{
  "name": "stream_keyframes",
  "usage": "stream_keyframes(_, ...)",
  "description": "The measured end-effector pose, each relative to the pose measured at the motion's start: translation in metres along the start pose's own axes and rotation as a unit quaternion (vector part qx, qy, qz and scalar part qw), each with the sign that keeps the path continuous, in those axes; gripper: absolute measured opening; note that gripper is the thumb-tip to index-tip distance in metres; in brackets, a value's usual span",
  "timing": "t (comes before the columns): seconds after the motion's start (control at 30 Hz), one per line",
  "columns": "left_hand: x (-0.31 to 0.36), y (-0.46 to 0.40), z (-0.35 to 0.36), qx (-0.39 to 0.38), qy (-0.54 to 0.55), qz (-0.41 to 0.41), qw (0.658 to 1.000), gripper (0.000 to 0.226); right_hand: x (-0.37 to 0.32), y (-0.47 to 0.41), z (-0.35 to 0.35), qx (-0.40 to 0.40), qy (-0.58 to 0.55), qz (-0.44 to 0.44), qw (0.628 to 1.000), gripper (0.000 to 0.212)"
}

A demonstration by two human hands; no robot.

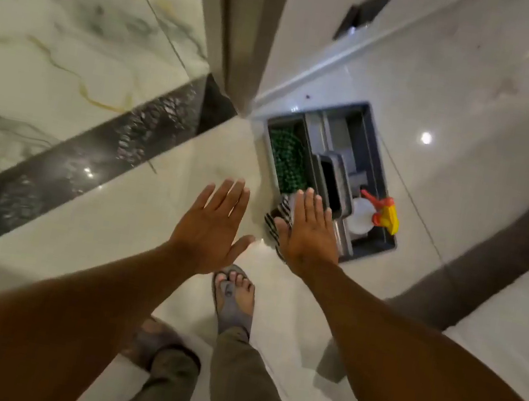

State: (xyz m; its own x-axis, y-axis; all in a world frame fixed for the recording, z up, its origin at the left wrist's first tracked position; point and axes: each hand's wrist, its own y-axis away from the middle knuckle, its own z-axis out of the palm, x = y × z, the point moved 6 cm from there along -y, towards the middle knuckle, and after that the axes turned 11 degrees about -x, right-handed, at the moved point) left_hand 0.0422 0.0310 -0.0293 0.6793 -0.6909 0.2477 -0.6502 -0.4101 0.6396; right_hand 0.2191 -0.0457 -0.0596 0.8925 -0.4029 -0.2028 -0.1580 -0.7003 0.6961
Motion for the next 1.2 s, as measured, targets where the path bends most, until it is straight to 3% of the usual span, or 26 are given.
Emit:
stream_keyframes(0.17, 0.003, -0.063, 0.052, -0.012, -0.023, 0.037, 0.999, 0.084, 0.018, -0.043, 0.059, 0.017, -0.061, 0.025, 0.998, 0.066)
stream_keyframes(0.37, -0.001, -0.091, 0.072, -0.014, -0.004, 0.041, 0.999, 0.084, 0.007, -0.056, 0.09, 0.007, -0.12, 0.001, 0.993, 0.098)
stream_keyframes(0.47, -0.01, -0.087, 0.077, -0.014, 0.006, 0.039, 0.999, 0.084, 0.006, -0.067, 0.089, 0.005, -0.158, 0.042, 0.987, 0.09)
stream_keyframes(0.6, -0.041, -0.073, 0.077, -0.011, 0.023, 0.013, 1.0, 0.083, 0.007, -0.065, 0.068, -0.012, -0.23, 0.071, 0.971, 0.082)
stream_keyframes(0.87, -0.116, -0.05, 0.091, 0.006, 0.041, -0.057, 0.997, 0.085, -0.077, -0.076, -0.014, 0.159, -0.329, -0.013, 0.931, 0.069)
stream_keyframes(1.1, -0.174, -0.05, 0.129, 0.029, 0.069, -0.09, 0.993, 0.088, -0.148, -0.183, -0.049, 0.133, -0.49, -0.023, 0.861, 0.046)
stream_keyframes(1.2, -0.191, -0.056, 0.151, 0.027, 0.059, -0.089, 0.994, 0.086, -0.163, -0.214, -0.069, 0.142, -0.469, -0.03, 0.871, 0.047)
